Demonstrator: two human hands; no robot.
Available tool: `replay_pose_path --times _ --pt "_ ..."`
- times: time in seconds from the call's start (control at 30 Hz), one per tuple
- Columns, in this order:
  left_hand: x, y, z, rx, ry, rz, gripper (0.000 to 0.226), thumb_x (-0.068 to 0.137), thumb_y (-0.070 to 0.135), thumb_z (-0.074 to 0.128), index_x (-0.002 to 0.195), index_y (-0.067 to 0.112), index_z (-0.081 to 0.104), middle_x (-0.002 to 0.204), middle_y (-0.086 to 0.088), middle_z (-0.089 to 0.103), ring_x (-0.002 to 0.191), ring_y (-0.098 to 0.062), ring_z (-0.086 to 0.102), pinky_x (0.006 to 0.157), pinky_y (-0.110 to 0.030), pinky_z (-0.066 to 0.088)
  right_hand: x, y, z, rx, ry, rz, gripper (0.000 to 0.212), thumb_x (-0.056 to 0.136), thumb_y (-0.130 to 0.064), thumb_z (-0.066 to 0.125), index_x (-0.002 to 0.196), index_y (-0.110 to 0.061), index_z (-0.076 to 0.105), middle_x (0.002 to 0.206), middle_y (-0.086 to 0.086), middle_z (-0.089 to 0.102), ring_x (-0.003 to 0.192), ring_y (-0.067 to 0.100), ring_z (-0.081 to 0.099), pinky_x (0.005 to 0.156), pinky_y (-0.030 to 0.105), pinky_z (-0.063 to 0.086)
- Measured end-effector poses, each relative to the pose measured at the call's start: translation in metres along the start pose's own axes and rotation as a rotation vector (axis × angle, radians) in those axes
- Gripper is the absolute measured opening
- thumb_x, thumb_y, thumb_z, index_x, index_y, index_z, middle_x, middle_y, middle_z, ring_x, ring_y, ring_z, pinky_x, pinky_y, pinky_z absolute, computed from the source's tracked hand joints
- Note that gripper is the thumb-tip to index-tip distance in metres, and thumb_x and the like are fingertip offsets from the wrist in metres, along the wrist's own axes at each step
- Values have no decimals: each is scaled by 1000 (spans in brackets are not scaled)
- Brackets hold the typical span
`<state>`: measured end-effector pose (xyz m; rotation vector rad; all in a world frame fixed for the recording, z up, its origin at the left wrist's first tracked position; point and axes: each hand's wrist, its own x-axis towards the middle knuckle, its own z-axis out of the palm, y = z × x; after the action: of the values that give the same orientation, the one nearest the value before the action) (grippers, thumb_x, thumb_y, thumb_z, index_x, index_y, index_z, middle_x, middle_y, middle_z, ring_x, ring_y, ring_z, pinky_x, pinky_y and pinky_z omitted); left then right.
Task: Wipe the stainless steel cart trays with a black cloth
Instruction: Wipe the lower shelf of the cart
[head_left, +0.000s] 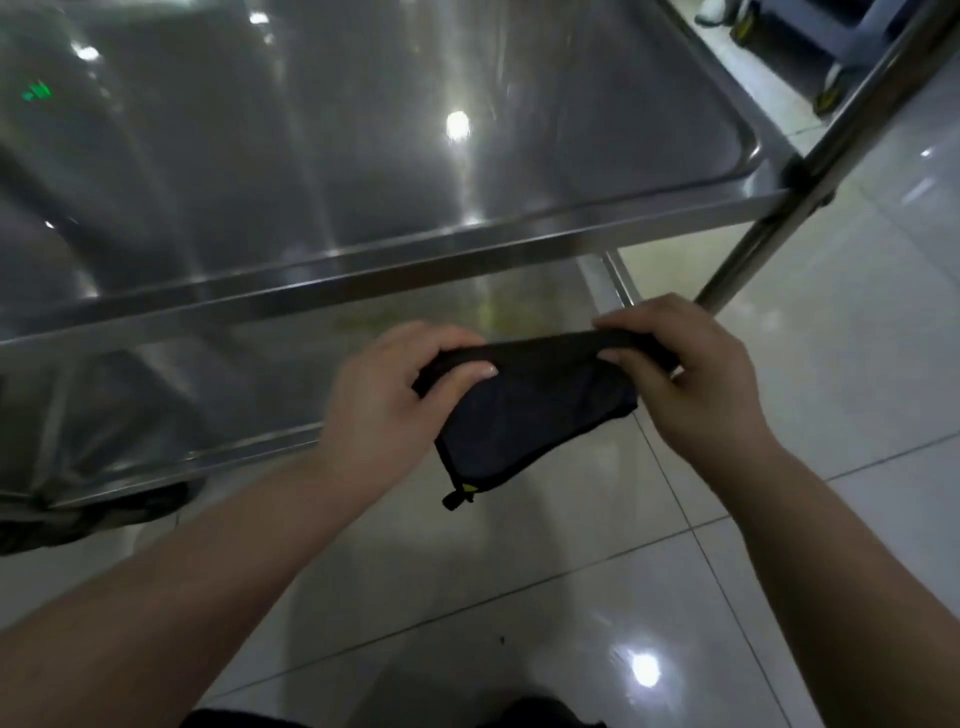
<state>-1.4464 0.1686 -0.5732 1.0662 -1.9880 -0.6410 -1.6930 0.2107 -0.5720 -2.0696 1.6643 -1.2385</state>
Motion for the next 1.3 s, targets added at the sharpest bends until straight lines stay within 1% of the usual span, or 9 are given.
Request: replay_pose_path --times 0.13,0.27,0.4,0.53,0.63,0.77,0.87,1.07,1.3 --pt "-35 -58 56 -3 -81 -173 15 89 22 62 97 33 69 93 25 65 93 11 56 79 -7 37 -54 50 57 11 -18 179 22 84 -1 69 104 -9 72 95 -4 64 93 8 57 88 7 37" --pt "-31 -96 91 29 -83 -252 14 91 17 60 100 18 71 92 24 61 90 8 55 81 -2 35 -47 81 91 93 3 404 23 85 -5 69 100 -23 68 93 -26 59 93 -5 52 83 -2 32" --pt "39 -128 108 41 87 -281 20 94 26 59 111 22 69 98 24 61 96 8 59 80 1 36 36 120 109 -13 20 402 22 90 -21 64 112 -24 64 115 -5 59 111 13 53 93 17 37" --pt "62 -179 124 297 -115 -538 53 99 34 54 149 26 38 150 -10 40 138 -25 38 114 -29 28 71 153 155 -477 -404 475 67 93 -49 55 151 -39 23 163 5 3 147 41 6 117 54 13" --pt "30 -208 124 617 -272 -465 58 101 42 43 154 32 23 163 -4 19 150 -30 8 121 -45 7 45 175 194 -520 -635 282 66 93 -70 28 151 -50 2 163 -9 -13 146 40 -16 115 63 -9" --pt "39 -239 121 785 -292 -412 55 102 49 23 155 42 7 165 4 4 151 -28 -5 117 -55 -5 29 195 213 -618 -649 258 69 79 -81 -5 142 -58 -20 161 -12 -19 144 40 -23 110 65 -18" --pt "52 -257 125 881 -392 -527 54 101 55 12 152 49 -5 165 6 -7 150 -31 -11 114 -62 -7 25 192 213 -618 -647 270 66 81 -79 -2 140 -58 -23 161 -12 -22 144 40 -24 110 66 -17" --pt "45 -265 131 878 -321 -504 55 96 58 3 150 52 -7 165 6 -3 151 -31 -4 116 -63 -2 3 166 218 -655 -683 282 62 80 -75 -9 134 -57 -33 159 -6 -28 141 48 -26 106 71 -15" --pt "46 -265 130 873 -318 -501 60 92 55 -1 152 47 -7 165 5 -4 150 -31 -4 115 -63 -3 103 193 263 -642 -599 313 63 86 -79 5 143 -60 -14 163 -6 -16 142 49 -21 106 73 -14"
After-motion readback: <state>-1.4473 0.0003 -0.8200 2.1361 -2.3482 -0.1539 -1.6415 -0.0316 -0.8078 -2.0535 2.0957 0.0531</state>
